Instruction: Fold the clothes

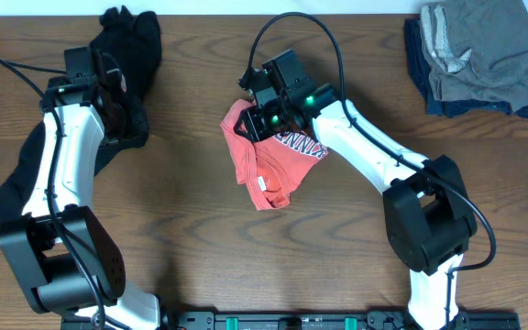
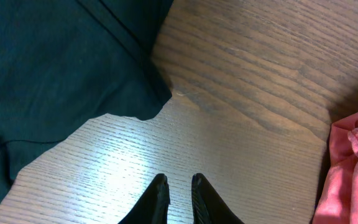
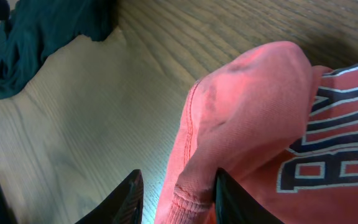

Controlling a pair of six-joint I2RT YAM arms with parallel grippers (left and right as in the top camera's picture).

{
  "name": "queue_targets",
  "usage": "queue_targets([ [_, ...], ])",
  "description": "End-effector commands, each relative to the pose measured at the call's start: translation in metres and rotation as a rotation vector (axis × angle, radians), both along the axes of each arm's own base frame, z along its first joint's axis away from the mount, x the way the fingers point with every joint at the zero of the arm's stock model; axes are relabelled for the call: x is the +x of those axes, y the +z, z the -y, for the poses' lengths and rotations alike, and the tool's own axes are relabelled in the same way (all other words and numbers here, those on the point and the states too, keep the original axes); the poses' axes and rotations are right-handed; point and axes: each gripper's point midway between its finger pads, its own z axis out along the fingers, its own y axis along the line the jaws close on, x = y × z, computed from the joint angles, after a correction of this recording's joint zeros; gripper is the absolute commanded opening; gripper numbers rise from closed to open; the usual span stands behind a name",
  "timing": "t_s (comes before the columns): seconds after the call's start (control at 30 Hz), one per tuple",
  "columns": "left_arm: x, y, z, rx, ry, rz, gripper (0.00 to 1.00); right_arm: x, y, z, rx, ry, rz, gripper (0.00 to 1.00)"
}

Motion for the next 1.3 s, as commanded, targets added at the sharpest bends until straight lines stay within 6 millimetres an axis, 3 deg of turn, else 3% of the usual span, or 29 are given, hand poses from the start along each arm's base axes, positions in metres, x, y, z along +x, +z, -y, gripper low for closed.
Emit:
queue_targets([
  [0.0,0.002,0.004,-0.004,0.015,0.001,0.010,0.16,-0.003,0.011,-0.007,0.015,-0.003,-0.001,0.35],
  [0.17,0.003,0.004,-0.004,0.016,0.001,0.013,0.16,-0.018,0.003,-0.015,-0.034,0.043,0.001,0.35],
  [0.4,0.003,0.004,-0.004,0.016,0.001,0.013,0.16,0.001,-0.008,0.000,-0.182,-0.053,0.108,0.36],
  [0.47,0.003,0.004,-0.004,0.016,0.001,0.013,0.16,0.005,-0.009,0.000,-0.191,-0.048,0.131,0.32],
  [0.63,0.003,0.004,-0.004,0.016,0.001,0.013,0.16,0.004,-0.023,-0.008,-0.193,-0.035,0.129,0.10],
  [0.73,0.003,0.005,-0.004,0.017,0.001,0.013,0.16,-0.005,-0.030,-0.020,-0.179,0.000,0.113,0.01],
  [0.97,0.002,0.005,-0.012,0.017,0.021,0.013,0.16,-0.047,-0.029,-0.061,-0.142,0.141,0.110,0.01],
  [1.17,-0.001,0.004,-0.023,0.016,0.049,0.012,0.16,-0.068,-0.034,-0.068,-0.164,0.185,0.085,0.01],
  [1.2,-0.001,0.004,-0.024,0.016,0.053,0.012,0.16,-0.069,-0.034,-0.068,-0.167,0.189,0.084,0.07],
  [1.23,-0.001,0.004,-0.026,0.016,0.057,0.012,0.16,-0.070,-0.029,-0.067,-0.159,0.213,0.088,0.38],
  [1.27,-0.001,0.004,-0.027,0.016,0.059,0.012,0.16,-0.070,-0.026,-0.066,-0.153,0.226,0.089,0.53],
])
